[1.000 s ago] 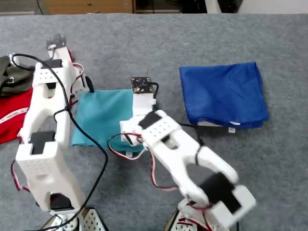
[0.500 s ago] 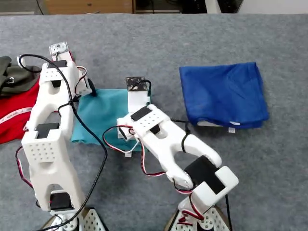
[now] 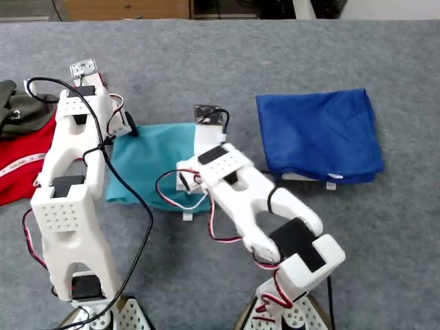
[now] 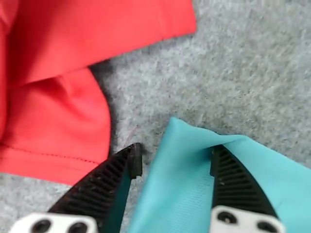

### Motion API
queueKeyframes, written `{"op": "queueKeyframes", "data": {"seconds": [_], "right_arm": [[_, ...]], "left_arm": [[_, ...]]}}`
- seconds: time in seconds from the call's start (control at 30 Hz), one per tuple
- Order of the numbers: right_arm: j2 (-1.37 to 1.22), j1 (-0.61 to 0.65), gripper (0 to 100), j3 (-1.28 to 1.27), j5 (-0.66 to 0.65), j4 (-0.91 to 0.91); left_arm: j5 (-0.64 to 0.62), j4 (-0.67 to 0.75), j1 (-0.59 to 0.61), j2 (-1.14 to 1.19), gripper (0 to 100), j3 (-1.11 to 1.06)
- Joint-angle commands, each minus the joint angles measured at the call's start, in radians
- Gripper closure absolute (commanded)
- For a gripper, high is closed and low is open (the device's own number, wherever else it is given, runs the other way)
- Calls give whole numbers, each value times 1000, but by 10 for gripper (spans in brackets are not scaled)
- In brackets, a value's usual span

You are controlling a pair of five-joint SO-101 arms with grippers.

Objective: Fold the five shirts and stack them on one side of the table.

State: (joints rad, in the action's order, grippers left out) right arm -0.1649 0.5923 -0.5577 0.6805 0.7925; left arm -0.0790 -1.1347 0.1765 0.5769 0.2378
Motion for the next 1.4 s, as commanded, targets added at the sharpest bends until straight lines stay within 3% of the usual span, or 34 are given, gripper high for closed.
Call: {"op": "queueKeyframes", "data": {"seconds": [0.0,0.23,0.5,0.8,1.13,1.27,1.37], "right_arm": [[-10,-76,996,16,6,5],[-13,-88,996,18,-68,64],[-10,-90,996,28,-81,75],[51,-107,996,91,-172,130],[395,-331,996,271,-356,391],[473,-470,996,309,-397,419],[493,-602,996,314,-445,420]], "left_arm": [[-8,5,-18,-1,761,51],[-12,58,-71,33,767,51],[-6,78,-77,39,979,57],[-15,8,-146,28,983,195],[-199,-245,-316,38,982,727],[-276,-233,-417,41,982,898],[-265,-153,-514,41,982,908]]}}
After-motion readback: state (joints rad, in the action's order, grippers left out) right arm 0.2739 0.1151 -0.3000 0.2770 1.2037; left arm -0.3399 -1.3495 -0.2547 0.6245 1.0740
